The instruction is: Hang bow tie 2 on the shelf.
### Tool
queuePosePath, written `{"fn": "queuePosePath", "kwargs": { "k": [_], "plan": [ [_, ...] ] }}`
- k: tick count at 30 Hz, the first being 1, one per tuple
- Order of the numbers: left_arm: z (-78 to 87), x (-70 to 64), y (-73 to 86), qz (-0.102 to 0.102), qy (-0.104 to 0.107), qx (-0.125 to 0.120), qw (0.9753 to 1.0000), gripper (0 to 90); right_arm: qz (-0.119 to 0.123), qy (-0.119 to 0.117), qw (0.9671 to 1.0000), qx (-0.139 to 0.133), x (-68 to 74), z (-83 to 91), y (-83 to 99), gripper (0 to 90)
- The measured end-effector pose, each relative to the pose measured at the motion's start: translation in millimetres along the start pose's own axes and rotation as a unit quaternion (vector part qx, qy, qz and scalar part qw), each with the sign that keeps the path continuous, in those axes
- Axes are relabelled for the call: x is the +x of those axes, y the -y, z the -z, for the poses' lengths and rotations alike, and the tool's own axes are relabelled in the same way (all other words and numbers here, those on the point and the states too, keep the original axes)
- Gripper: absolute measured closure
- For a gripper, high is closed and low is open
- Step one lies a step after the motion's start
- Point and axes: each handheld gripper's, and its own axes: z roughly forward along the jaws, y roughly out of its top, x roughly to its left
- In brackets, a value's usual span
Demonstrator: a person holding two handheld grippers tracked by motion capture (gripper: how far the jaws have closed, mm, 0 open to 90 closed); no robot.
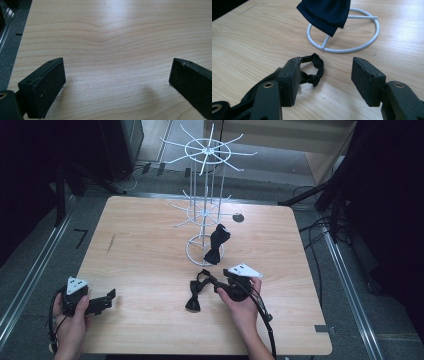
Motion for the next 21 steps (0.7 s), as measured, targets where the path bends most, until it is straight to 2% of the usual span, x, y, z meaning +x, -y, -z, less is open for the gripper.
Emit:
{"fn": "queuePosePath", "kwargs": {
  "k": [3, 5, 11, 21],
  "plan": [
    [-0.1, 0.0, 0.0, 0.0, 0.0, 0.0, 1.0, 1.1, -0.003, 0.005, 1.0, 0.001, -1.0, -4.8, 0.3, 43.9],
    [-0.1, 0.0, -0.1, 0.001, -0.001, 0.001, 1.0, 1.1, -0.012, 0.005, 0.9999, 0.01, -2.7, -12.0, 1.5, 46.7],
    [-0.2, 0.0, -0.1, 0.001, 0.0, 0.001, 1.0, 1.1, -0.015, 0.006, 0.9995, 0.028, -3.9, -24.1, 5.4, 50.7],
    [-0.4, -0.4, 0.0, -0.001, 0.001, 0.0, 1.0, 1.0, -0.002, 0.006, 0.9992, 0.038, -0.4, -31.0, 7.2, 55.8]
  ]
}}
